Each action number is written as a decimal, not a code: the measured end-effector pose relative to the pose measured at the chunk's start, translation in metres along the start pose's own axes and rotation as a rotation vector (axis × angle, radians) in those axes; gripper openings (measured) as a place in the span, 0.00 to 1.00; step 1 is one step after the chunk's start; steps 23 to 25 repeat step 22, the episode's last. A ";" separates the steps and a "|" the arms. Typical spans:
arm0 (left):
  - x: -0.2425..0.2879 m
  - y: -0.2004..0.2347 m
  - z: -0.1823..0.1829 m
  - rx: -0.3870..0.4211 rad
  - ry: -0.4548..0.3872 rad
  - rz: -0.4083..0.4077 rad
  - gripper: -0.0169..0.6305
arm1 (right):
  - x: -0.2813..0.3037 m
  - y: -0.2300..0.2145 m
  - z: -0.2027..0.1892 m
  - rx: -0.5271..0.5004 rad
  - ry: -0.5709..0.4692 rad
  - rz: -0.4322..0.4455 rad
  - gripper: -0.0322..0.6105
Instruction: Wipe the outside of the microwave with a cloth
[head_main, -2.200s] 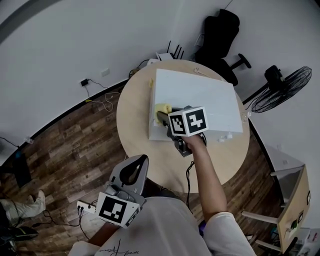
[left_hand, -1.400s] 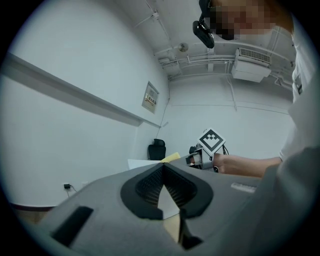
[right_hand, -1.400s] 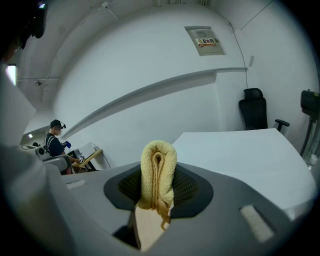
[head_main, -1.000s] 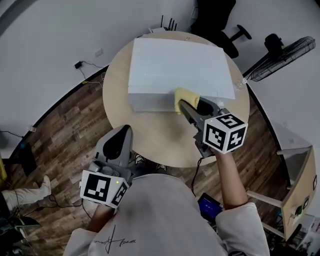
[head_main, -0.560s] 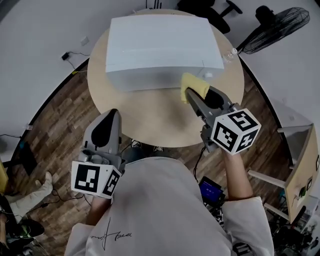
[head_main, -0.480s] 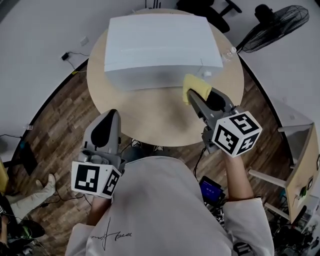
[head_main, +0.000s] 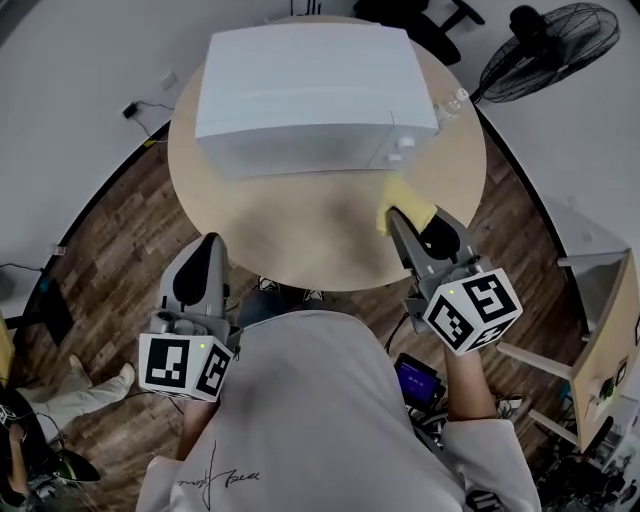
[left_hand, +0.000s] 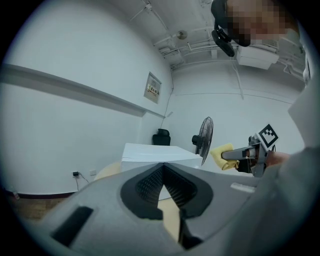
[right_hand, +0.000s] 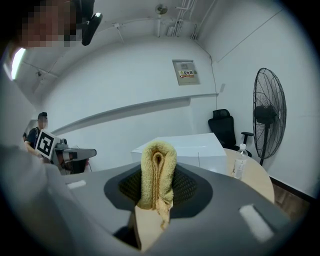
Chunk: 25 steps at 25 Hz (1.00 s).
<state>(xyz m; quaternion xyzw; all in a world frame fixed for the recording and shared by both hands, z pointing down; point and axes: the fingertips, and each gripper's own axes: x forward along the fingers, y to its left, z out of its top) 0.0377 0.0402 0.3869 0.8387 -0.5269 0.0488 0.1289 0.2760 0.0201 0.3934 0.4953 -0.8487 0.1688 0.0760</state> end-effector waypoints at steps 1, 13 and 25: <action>0.000 -0.001 0.000 0.000 -0.002 0.003 0.01 | -0.001 0.000 0.000 0.000 -0.002 0.005 0.25; 0.001 -0.005 0.002 0.008 -0.008 0.023 0.01 | -0.010 0.001 -0.006 -0.015 -0.005 0.022 0.25; 0.010 -0.014 -0.001 0.016 0.001 0.011 0.01 | -0.011 -0.005 0.000 -0.032 -0.020 0.024 0.25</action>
